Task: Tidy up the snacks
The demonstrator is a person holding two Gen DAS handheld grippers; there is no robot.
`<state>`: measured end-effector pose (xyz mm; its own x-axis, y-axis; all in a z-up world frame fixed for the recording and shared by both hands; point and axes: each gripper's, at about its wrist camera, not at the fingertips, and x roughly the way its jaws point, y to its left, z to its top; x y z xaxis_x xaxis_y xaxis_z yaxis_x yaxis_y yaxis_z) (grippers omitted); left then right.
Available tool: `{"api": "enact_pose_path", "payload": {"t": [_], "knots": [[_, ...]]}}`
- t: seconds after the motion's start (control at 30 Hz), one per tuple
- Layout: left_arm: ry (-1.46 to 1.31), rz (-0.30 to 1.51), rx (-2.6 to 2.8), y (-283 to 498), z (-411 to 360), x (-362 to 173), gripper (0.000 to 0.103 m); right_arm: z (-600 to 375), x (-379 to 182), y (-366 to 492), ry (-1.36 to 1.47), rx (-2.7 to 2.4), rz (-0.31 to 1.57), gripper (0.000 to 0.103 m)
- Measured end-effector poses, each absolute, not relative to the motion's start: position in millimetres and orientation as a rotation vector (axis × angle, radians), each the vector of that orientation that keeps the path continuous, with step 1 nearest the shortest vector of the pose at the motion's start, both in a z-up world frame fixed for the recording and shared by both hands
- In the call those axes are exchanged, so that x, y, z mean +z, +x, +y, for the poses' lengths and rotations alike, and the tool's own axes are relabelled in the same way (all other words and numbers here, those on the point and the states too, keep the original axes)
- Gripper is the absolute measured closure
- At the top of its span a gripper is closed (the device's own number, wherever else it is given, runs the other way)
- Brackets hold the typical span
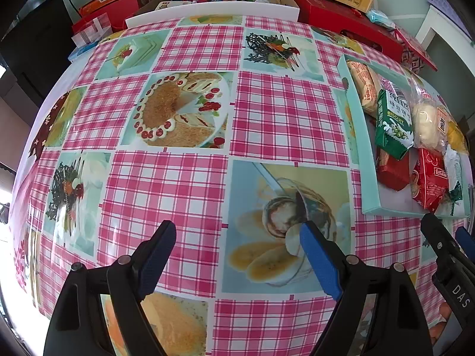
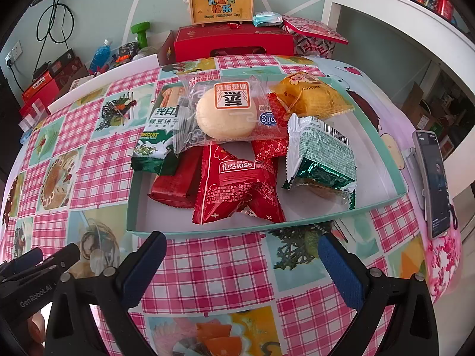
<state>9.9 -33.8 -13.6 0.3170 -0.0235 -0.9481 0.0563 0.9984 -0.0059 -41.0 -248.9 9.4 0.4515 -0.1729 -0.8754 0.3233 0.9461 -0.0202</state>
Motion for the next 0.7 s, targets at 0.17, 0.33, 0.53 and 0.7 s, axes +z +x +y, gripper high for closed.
{"api": "enact_pose_path", "payload": {"t": [0.17, 0.33, 0.53, 0.7], "knots": [[0.032, 1.245, -0.06, 9.2, -34.6, -13.5, 0.017, -249.5, 9.1, -41.3, 0.156, -0.309, 1.063, 0.0], [0.032, 1.246, -0.059, 9.2, -34.6, -13.4, 0.017, -249.2, 8.8, -41.4, 0.154, -0.31, 1.064, 0.0], [0.033, 1.246, -0.06, 9.4, -34.3, -13.6, 0.017, -249.0, 8.4, -41.0, 0.155, -0.31, 1.064, 0.0], [0.035, 1.245, -0.06, 9.5, -33.9, -13.5, 0.017, -249.4, 8.1, -41.2, 0.157, -0.308, 1.065, 0.0]]}}
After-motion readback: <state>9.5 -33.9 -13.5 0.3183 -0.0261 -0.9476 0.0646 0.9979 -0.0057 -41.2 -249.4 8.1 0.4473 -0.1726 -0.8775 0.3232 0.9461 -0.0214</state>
